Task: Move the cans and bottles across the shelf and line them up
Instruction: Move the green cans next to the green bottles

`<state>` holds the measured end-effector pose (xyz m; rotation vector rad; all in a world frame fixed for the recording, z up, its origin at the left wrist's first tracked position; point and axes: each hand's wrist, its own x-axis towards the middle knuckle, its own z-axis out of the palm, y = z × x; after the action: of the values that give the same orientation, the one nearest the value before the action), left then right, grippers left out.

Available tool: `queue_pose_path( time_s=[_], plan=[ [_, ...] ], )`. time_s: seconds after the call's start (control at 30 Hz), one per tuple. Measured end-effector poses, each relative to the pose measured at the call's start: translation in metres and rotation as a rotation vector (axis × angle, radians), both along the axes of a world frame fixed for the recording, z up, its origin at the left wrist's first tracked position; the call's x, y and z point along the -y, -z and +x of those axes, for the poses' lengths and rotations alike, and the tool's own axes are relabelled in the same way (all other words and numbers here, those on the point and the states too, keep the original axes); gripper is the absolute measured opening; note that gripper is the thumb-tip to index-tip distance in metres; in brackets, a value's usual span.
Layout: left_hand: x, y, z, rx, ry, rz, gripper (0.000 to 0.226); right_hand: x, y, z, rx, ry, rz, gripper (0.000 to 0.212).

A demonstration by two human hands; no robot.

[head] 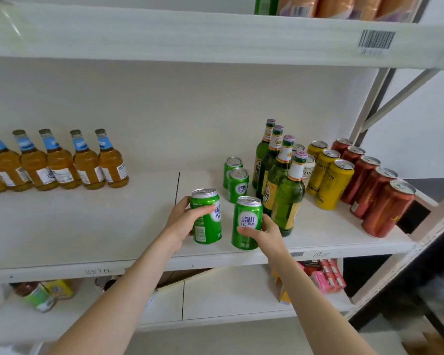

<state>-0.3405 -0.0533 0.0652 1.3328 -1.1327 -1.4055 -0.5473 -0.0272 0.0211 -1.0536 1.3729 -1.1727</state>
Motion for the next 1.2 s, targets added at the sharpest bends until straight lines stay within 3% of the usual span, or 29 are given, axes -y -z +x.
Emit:
queue_pose_path(
  time_s=[0.33,0.87,1.2],
  plan=[
    [0.034,0.029,-0.017,0.039,-0.011,-0.016,0.038,0.046,0.024,-0.014,0.028,-0.022,-0.015,0.044],
    [0.093,0.073,-0.008,0.009,0.057,-0.184,0.070,0.128,0.066,-0.007,-0.060,0.071,-0.094,0.080],
    [0.104,0.091,-0.005,-0.033,0.122,-0.230,0.070,0.139,0.067,-0.012,-0.095,0.085,-0.145,0.077]
  ],
)
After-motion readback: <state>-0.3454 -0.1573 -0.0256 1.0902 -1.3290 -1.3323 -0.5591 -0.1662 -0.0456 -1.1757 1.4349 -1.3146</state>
